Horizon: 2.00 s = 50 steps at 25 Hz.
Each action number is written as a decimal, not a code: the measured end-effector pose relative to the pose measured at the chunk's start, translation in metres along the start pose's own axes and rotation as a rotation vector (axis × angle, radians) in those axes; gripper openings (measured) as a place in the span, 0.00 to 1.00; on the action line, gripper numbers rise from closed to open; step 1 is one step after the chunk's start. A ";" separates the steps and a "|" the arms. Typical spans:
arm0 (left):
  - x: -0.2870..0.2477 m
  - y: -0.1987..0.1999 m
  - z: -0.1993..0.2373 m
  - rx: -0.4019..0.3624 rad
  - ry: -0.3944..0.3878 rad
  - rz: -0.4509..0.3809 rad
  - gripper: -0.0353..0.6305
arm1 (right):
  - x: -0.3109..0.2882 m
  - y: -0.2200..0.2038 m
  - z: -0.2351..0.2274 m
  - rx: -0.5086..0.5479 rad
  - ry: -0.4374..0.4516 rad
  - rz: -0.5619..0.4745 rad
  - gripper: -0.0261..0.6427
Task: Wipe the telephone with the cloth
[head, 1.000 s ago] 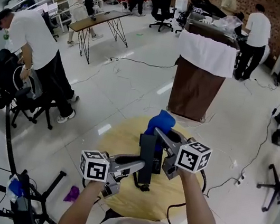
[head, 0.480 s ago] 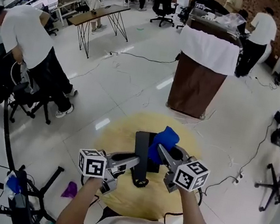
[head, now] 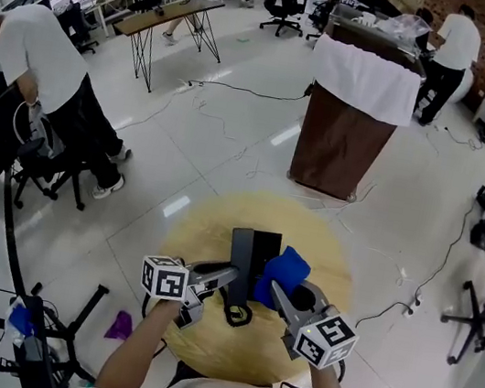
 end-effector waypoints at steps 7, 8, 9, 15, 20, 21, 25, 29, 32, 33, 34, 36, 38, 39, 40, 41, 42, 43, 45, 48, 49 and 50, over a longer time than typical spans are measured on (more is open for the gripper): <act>-0.014 -0.013 0.035 0.031 0.040 0.048 0.15 | 0.015 -0.016 -0.010 -0.028 -0.034 0.051 0.13; -0.015 -0.015 0.039 0.039 0.039 0.053 0.15 | 0.016 -0.019 -0.010 -0.030 -0.038 0.057 0.13; -0.016 -0.018 0.043 0.048 0.041 0.057 0.15 | 0.017 -0.021 -0.010 -0.036 -0.040 0.063 0.13; -0.019 -0.033 0.066 0.123 0.070 0.078 0.15 | 0.019 -0.034 -0.005 -0.066 -0.027 0.107 0.13; -0.019 -0.033 0.076 0.170 0.053 0.052 0.15 | 0.016 -0.039 -0.006 -0.082 -0.026 0.128 0.13; -0.020 -0.032 0.077 0.162 0.051 0.050 0.15 | 0.016 -0.039 -0.006 -0.082 -0.024 0.131 0.13; -0.020 -0.035 0.083 0.190 0.040 0.052 0.15 | 0.015 -0.043 -0.007 -0.083 -0.025 0.141 0.13; -0.020 -0.038 0.085 0.220 0.017 0.055 0.15 | 0.015 -0.044 -0.006 -0.086 -0.022 0.146 0.13; -0.022 -0.037 0.086 0.205 0.015 0.052 0.15 | 0.015 -0.046 -0.006 -0.088 -0.022 0.153 0.13; -0.022 -0.038 0.086 0.206 0.016 0.056 0.15 | 0.015 -0.047 -0.006 -0.089 -0.021 0.156 0.13; -0.022 -0.040 0.087 0.214 0.019 0.063 0.15 | 0.015 -0.048 -0.005 -0.088 -0.020 0.157 0.13; -0.022 -0.043 0.088 0.224 0.027 0.070 0.17 | 0.014 -0.048 -0.004 -0.086 -0.017 0.156 0.13; -0.023 -0.043 0.088 0.220 0.034 0.071 0.17 | 0.013 -0.047 -0.003 -0.085 -0.016 0.155 0.13; -0.023 -0.043 0.088 0.217 0.038 0.071 0.17 | 0.013 -0.047 -0.003 -0.085 -0.016 0.155 0.13; -0.023 -0.043 0.088 0.215 0.043 0.070 0.17 | 0.013 -0.047 -0.003 -0.084 -0.015 0.156 0.13; -0.024 -0.042 0.089 0.214 0.049 0.069 0.17 | 0.013 -0.047 -0.004 -0.084 -0.015 0.158 0.13; -0.023 -0.042 0.089 0.213 0.056 0.065 0.17 | 0.013 -0.046 -0.004 -0.084 -0.016 0.158 0.13; -0.022 -0.040 0.089 0.212 0.063 0.058 0.18 | 0.014 -0.046 -0.004 -0.085 -0.016 0.156 0.13; -0.020 -0.035 0.089 0.212 0.076 0.035 0.18 | 0.014 -0.045 -0.003 -0.086 -0.019 0.150 0.13; -0.013 -0.026 0.090 0.205 0.104 -0.004 0.18 | 0.013 -0.043 -0.001 -0.083 -0.016 0.143 0.13; -0.011 -0.024 0.090 0.200 0.114 -0.014 0.18 | 0.013 -0.043 0.001 -0.083 -0.014 0.141 0.13; -0.008 -0.021 0.088 0.193 0.122 -0.023 0.17 | 0.013 -0.042 0.002 -0.082 -0.012 0.139 0.13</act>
Point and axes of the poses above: the fingertips, and each gripper's own axes: x backward along the fingers, z to its left, y out of its top, the point moved 7 cm from there along x, backward along the fingers, and after that the axes turned 10 degrees about -z, right-handed, at the moved point
